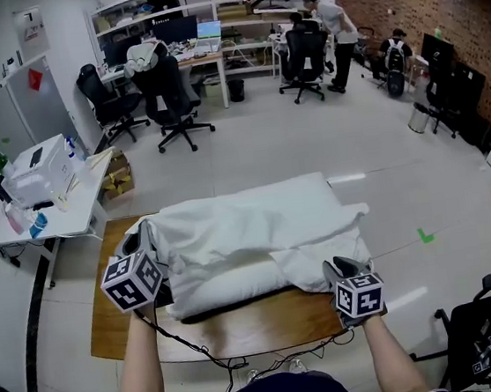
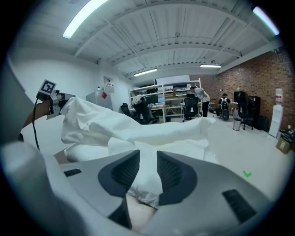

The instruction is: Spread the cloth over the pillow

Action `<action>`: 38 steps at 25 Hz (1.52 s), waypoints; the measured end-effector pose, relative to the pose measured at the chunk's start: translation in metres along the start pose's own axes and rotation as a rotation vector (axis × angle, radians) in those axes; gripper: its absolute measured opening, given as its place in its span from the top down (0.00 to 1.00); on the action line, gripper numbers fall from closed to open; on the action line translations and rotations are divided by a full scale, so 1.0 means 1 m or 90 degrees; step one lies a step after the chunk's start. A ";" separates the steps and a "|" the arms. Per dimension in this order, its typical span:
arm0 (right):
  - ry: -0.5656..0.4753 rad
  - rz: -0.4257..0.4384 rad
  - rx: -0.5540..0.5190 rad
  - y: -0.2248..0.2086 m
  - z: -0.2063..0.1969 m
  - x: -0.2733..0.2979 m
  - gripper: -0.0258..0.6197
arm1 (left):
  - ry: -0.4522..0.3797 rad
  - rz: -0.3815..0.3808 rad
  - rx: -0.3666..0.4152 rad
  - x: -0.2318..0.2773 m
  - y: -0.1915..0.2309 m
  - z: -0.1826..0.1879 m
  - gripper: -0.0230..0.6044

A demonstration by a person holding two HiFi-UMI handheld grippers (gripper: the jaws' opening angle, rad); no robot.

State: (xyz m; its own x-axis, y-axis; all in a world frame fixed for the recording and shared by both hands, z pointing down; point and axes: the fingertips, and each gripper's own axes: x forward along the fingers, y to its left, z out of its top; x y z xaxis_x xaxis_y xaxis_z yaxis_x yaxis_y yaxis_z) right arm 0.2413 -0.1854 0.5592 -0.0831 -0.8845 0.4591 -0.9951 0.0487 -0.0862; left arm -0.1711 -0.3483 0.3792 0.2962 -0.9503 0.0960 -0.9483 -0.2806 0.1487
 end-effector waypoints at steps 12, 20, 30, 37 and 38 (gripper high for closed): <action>-0.018 -0.071 0.026 -0.045 0.008 0.006 0.63 | 0.030 0.015 0.001 0.000 0.028 -0.011 0.95; 0.004 -0.120 -0.036 -0.096 0.036 0.034 0.57 | 0.046 0.025 0.010 0.001 0.033 -0.016 0.95; 0.032 -0.083 -0.096 -0.112 0.052 0.072 0.89 | 0.076 0.042 0.012 0.002 0.041 -0.025 0.95; -0.054 -0.084 -0.160 -0.109 0.144 0.028 0.90 | 0.061 0.030 0.004 0.000 0.064 0.013 0.95; -0.069 -0.086 -0.165 -0.109 0.163 0.019 0.90 | 0.056 0.023 -0.001 0.000 0.066 0.024 0.95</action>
State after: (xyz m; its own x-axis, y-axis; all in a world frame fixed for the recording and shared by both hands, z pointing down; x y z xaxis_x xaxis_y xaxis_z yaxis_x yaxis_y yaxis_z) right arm 0.3573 -0.2835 0.4331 0.0426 -0.9345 0.3535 -0.9786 0.0324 0.2034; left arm -0.2365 -0.3703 0.3654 0.2712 -0.9441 0.1874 -0.9582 -0.2464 0.1455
